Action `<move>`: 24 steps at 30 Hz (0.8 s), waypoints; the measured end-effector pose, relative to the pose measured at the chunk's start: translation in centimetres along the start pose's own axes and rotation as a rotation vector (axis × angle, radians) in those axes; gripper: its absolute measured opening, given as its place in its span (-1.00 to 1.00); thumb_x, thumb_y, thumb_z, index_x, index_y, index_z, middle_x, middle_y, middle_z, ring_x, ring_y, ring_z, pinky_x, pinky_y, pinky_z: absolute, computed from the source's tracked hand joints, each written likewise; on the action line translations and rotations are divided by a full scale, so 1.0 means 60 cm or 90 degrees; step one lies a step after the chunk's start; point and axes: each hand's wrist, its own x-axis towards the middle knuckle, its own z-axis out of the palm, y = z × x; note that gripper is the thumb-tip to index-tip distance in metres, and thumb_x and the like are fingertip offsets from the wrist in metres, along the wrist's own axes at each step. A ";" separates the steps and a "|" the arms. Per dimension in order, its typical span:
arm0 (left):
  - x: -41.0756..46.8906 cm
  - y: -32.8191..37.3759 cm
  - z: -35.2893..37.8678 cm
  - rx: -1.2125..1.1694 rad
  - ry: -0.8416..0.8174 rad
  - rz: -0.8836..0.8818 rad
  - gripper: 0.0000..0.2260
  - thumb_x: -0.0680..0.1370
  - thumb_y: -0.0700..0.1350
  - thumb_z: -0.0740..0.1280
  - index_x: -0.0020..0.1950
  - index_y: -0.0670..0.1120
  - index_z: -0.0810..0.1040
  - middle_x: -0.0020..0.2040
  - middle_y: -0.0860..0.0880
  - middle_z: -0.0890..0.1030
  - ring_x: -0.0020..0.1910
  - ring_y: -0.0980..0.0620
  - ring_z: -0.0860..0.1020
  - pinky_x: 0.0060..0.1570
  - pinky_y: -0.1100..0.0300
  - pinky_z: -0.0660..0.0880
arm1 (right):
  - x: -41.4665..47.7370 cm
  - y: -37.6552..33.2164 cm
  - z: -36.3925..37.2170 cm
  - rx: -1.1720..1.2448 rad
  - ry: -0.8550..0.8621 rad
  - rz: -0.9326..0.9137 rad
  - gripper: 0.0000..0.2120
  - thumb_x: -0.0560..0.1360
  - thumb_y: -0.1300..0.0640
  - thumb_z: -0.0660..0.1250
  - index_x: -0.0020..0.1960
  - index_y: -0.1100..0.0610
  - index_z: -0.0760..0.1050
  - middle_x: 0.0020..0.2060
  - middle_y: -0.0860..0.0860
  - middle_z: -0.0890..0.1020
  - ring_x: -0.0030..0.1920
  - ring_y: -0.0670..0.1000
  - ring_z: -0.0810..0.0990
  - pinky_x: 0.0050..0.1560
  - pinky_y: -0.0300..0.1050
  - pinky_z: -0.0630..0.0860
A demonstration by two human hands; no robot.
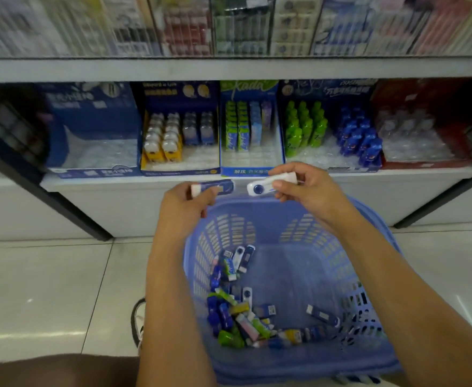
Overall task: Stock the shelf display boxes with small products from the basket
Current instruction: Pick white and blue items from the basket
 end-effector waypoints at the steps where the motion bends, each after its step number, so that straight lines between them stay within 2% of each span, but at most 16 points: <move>1: 0.002 0.002 -0.017 -0.022 0.047 0.009 -0.79 0.47 -0.07 0.45 -0.29 -0.13 0.54 -0.52 0.08 0.52 -0.51 0.19 0.44 -0.42 0.31 0.45 | 0.011 -0.012 0.011 -0.021 0.001 -0.022 -0.83 0.49 0.34 0.34 0.03 0.15 0.55 -0.28 0.06 0.60 -0.35 -0.12 0.60 -0.25 -0.32 0.55; 3: 0.006 -0.002 -0.041 -0.111 0.124 0.003 -0.80 0.45 -0.07 0.46 -0.30 -0.05 0.50 -0.47 0.12 0.51 -0.47 0.21 0.45 -0.39 0.35 0.46 | 0.036 -0.035 0.035 -0.045 0.006 -0.056 -0.83 0.48 0.33 0.35 0.04 0.14 0.52 -0.24 0.06 0.61 -0.33 -0.13 0.62 -0.24 -0.33 0.55; 6: 0.006 -0.014 -0.062 -0.278 0.185 -0.026 -0.83 0.47 -0.08 0.44 -0.28 0.01 0.51 -0.25 0.02 0.58 -0.25 0.13 0.54 -0.17 0.27 0.51 | 0.078 -0.068 0.078 -0.038 0.028 -0.097 -0.82 0.44 0.33 0.40 -0.03 0.13 0.50 -0.20 0.03 0.64 -0.33 -0.16 0.64 -0.27 -0.35 0.54; 9: 0.009 -0.024 -0.081 -0.412 0.211 -0.037 -0.87 0.51 -0.11 0.40 -0.19 -0.08 0.49 -0.10 -0.09 0.64 -0.03 0.01 0.64 -0.01 0.17 0.59 | 0.115 -0.095 0.123 -0.055 0.024 -0.134 -0.86 0.46 0.29 0.39 -0.01 0.15 0.53 -0.23 0.01 0.63 -0.35 -0.17 0.62 -0.27 -0.36 0.52; 11: 0.012 -0.027 -0.094 -0.483 0.217 -0.037 -0.90 0.54 -0.11 0.36 -0.13 -0.11 0.51 -0.07 -0.10 0.67 0.02 -0.05 0.65 -0.01 0.15 0.60 | 0.132 -0.106 0.153 -0.066 0.012 -0.156 -0.87 0.48 0.28 0.38 0.00 0.13 0.53 -0.22 -0.01 0.63 -0.34 -0.20 0.61 -0.26 -0.38 0.53; 14: 0.018 -0.030 -0.110 -0.509 0.249 -0.036 -0.85 0.59 -0.05 0.28 -0.04 -0.10 0.58 -0.11 -0.04 0.66 -0.04 0.03 0.64 -0.08 0.21 0.58 | 0.156 -0.117 0.203 -0.096 0.004 -0.191 -0.85 0.48 0.26 0.38 0.02 0.10 0.53 -0.19 -0.04 0.63 -0.26 -0.16 0.63 -0.20 -0.34 0.57; 17: 0.030 -0.025 -0.126 -0.535 0.302 -0.101 -0.73 0.62 0.02 0.20 0.12 -0.11 0.59 -0.18 -0.01 0.56 -0.20 0.10 0.54 -0.19 0.26 0.55 | 0.189 -0.122 0.258 -0.134 0.028 -0.225 -0.86 0.47 0.27 0.38 0.00 0.13 0.54 -0.14 0.07 0.64 -0.15 -0.02 0.63 -0.07 -0.16 0.60; 18: 0.034 -0.023 -0.132 -0.533 0.311 -0.121 -0.71 0.62 0.05 0.19 0.13 -0.07 0.60 -0.18 0.01 0.55 -0.22 0.11 0.51 -0.21 0.26 0.53 | 0.201 -0.124 0.276 -0.167 0.042 -0.240 -0.86 0.46 0.27 0.39 0.02 0.15 0.55 -0.11 0.09 0.64 -0.11 0.01 0.62 -0.05 -0.15 0.58; 21: 0.036 -0.024 -0.149 -0.447 0.303 -0.118 -0.68 0.57 0.21 0.19 0.06 0.09 0.64 -0.12 0.08 0.53 -0.18 0.12 0.48 -0.18 0.26 0.48 | 0.239 -0.129 0.323 -0.292 0.047 -0.294 -0.85 0.47 0.23 0.37 0.04 0.20 0.56 -0.13 0.03 0.62 -0.10 -0.02 0.58 -0.09 -0.30 0.49; 24: 0.033 -0.031 -0.162 -0.396 0.283 -0.089 -0.71 0.54 0.22 0.23 0.08 0.13 0.63 -0.17 0.10 0.48 -0.16 0.12 0.45 -0.13 0.23 0.47 | 0.273 -0.129 0.359 -0.463 -0.010 -0.302 -0.87 0.49 0.22 0.32 0.02 0.21 0.54 -0.04 0.11 0.64 0.00 0.10 0.59 0.03 -0.09 0.50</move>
